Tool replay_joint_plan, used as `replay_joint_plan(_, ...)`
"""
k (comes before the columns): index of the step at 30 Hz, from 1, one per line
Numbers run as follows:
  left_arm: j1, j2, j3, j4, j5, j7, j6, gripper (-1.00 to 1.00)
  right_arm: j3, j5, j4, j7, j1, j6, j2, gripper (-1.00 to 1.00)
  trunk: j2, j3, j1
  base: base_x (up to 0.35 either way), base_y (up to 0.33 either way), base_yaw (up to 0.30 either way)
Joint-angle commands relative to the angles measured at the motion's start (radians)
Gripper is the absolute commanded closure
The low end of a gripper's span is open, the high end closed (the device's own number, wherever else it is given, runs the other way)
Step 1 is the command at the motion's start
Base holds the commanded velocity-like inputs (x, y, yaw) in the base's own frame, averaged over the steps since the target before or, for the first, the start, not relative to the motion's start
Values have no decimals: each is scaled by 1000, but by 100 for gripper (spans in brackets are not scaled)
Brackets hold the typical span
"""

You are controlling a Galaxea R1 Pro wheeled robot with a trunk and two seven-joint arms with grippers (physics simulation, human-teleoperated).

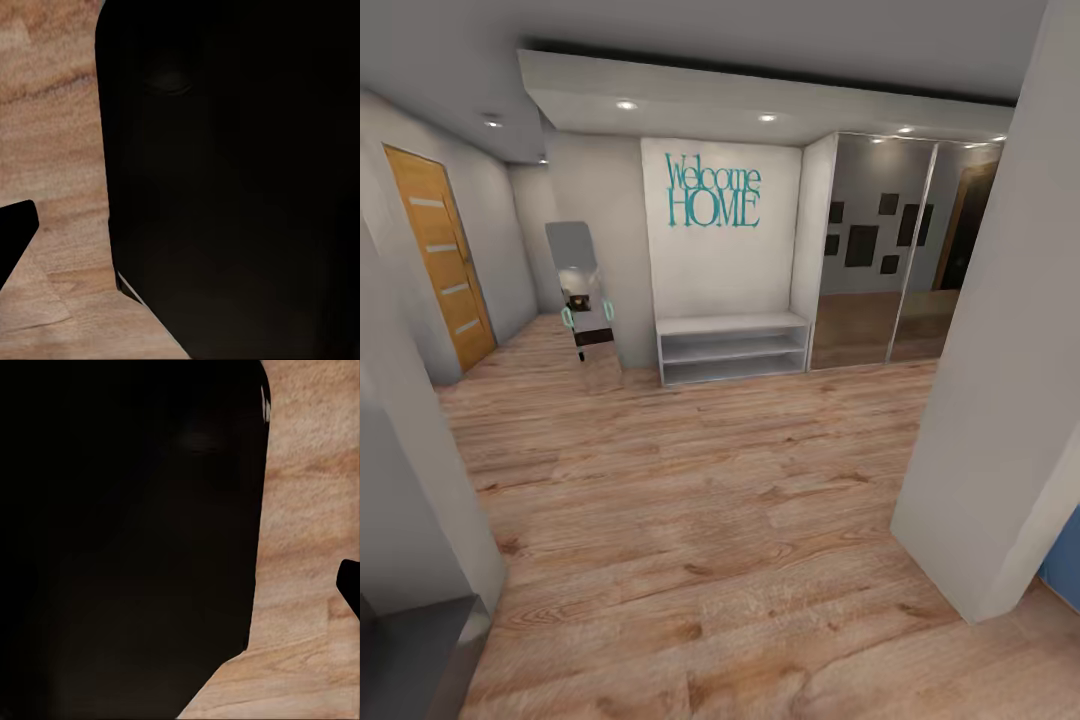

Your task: Pick up the poster from the kitchen countertop and hang it on one of the wall nails in the kitchen.

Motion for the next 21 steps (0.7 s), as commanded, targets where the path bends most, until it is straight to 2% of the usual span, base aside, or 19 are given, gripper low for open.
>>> replay_joint_plan(1, 0, 0, 0, 0, 0, 0, 0, -100, 0, 0, 0, 0, 0, 0, 0, -100, 0, 0, 0, 0, 0, 0)
replay_joint_plan(6, 11, -24, -3, -28, 9, 1, -8, -100, -2, -2, -7, 3, -16, -3, 4, -100, 0, 0, 0, 0, 0, 0)
replay_joint_plan(21, 11, -24, -3, -29, 9, 1, -8, -100, -2, -2, -7, 3, -16, -3, 4, -100, 0, 0, 0, 0, 0, 0)
